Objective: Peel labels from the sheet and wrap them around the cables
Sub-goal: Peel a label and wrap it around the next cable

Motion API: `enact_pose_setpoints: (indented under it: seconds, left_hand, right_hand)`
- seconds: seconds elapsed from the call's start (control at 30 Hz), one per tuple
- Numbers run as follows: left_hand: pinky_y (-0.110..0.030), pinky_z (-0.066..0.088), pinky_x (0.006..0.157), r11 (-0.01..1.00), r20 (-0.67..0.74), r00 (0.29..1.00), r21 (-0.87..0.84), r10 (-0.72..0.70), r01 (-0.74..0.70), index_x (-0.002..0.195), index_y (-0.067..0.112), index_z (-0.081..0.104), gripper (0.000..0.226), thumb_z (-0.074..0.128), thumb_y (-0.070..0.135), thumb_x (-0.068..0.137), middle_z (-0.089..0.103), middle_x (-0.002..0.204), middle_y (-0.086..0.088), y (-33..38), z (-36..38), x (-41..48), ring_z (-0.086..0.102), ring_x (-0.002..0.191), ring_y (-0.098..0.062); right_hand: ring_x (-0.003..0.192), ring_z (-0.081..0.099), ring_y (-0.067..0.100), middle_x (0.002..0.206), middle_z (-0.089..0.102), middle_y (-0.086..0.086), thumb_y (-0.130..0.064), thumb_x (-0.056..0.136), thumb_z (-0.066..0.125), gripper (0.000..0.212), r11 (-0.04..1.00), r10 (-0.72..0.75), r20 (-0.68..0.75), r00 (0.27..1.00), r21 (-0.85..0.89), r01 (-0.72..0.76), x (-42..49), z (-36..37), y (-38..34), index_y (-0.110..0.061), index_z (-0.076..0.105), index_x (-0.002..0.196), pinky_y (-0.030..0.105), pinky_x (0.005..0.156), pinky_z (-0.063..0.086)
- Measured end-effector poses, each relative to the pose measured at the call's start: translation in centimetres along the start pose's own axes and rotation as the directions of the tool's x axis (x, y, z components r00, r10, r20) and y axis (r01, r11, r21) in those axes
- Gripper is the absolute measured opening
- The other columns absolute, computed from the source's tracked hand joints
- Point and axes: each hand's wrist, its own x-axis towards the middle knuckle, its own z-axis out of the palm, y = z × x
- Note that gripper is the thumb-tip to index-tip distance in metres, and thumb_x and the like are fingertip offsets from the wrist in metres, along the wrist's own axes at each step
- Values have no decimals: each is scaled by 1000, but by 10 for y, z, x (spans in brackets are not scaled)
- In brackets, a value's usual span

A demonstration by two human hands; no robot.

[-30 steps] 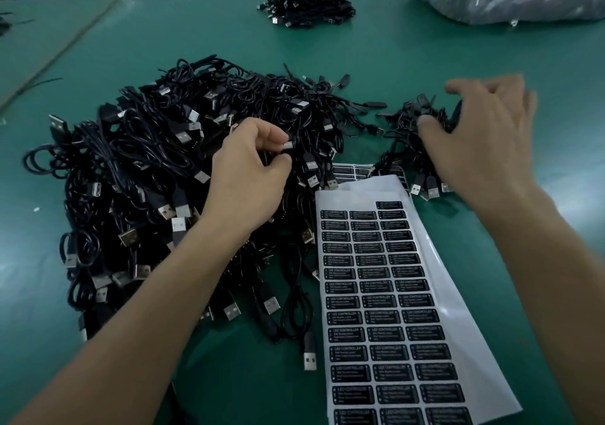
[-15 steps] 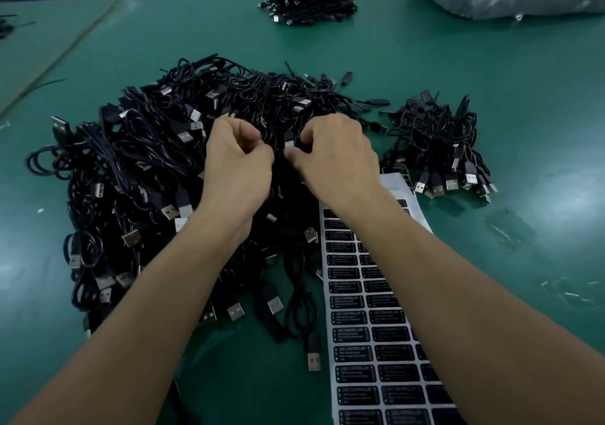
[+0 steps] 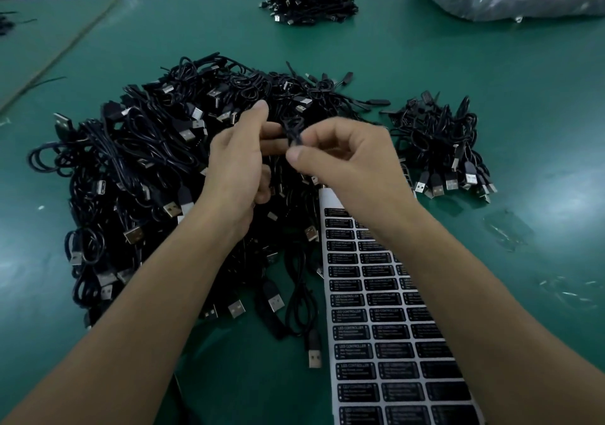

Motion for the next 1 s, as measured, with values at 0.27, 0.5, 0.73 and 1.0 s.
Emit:
enact_pose_setpoints:
  seconds: [0.27, 0.5, 0.73, 1.0]
  left_hand:
    - [-15, 28, 35, 997, 20, 998, -35, 64, -63, 85, 22, 72, 14, 65, 26, 96, 66, 62, 10, 2, 1, -3, 43, 40, -2]
    - [-19, 24, 36, 996, 261, 962, 29, 78, -89, 71, 23, 77, 41, 52, 30, 103, 42, 42, 7, 10, 2, -10, 29, 37, -7]
    - [-22, 35, 53, 972, 279, 958, 202, 63, -123, 58, 24, 59, 55, 41, 45, 106, 35, 45, 9, 13, 2, -16, 29, 44, -8]
    - [-30, 36, 83, 888, 449, 893, 421, -28, -184, 66, 25, 31, 48, 34, 54, 103, 33, 49, 14, 6, 16, -26, 32, 48, -4]
  right_hand:
    - [70, 65, 18, 79, 71, 5, -2, 81, 80, 14, 993, 114, 420, 900, -35, -109, -27, -24, 4, -10, 69, 84, 26, 69, 55]
    - [68, 75, 26, 85, 76, 11, -33, 84, 72, 21, 961, 203, 253, 946, 132, -242, -31, -45, 13, -13, 68, 87, 24, 53, 55]
    - [52, 56, -5, 65, 69, -17, -22, 93, 67, 16, 938, 74, -404, 912, -282, -201, -26, -84, 40, -29, 71, 79, 6, 51, 41]
    - [77, 51, 5, 103, 58, 3, -30, 84, 76, 48, 642, 218, -82, 972, -738, -207, -28, -84, 43, -18, 65, 129, 17, 67, 35]
